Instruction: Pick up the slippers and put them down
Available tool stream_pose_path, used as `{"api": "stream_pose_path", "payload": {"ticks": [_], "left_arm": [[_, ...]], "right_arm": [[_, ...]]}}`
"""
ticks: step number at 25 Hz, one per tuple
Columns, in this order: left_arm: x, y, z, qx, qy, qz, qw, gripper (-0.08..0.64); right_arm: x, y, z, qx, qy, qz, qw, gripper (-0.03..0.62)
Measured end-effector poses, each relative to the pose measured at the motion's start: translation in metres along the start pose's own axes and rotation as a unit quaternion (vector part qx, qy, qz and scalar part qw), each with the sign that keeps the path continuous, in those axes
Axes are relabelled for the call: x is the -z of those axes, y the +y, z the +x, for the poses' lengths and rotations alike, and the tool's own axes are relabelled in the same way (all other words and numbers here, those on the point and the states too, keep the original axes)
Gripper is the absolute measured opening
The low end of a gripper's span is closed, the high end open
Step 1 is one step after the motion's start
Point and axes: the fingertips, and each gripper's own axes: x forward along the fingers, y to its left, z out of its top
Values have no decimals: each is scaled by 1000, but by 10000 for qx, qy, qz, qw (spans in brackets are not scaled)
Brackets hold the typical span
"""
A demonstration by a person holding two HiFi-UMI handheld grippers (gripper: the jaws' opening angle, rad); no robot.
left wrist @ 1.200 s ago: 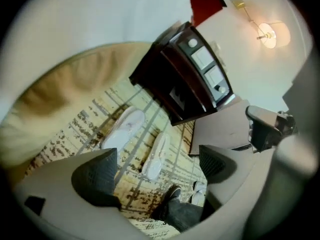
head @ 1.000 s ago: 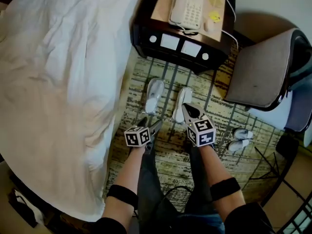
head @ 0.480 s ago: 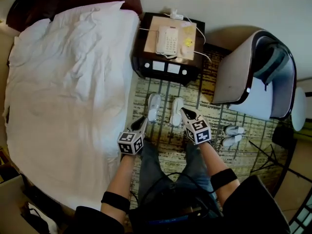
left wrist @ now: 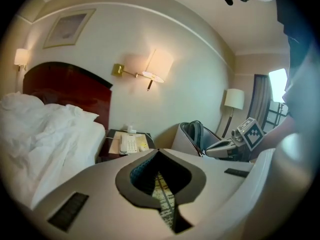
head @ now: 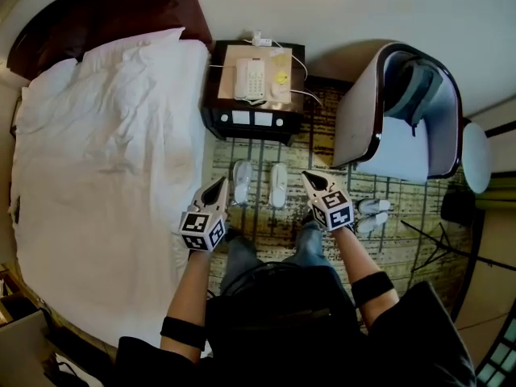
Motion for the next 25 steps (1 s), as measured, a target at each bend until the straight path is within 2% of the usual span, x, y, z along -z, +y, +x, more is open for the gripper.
{"api": "stream_pose_path", "payload": {"ticks": [9, 16, 25], "left_arm": [[-27, -22, 1, 65, -286, -24, 9996, 0], [-31, -39, 0, 94, -351, 109, 9993, 0], [-30, -33, -5, -12, -447, 145, 9989, 0]], "right_arm": [[-2, -29, -43, 342, -224, 194, 9990, 0], [-4, -27, -54, 287, -270, 142, 9991, 2], [-7, -27, -46, 223, -228, 96, 9994, 0]]}}
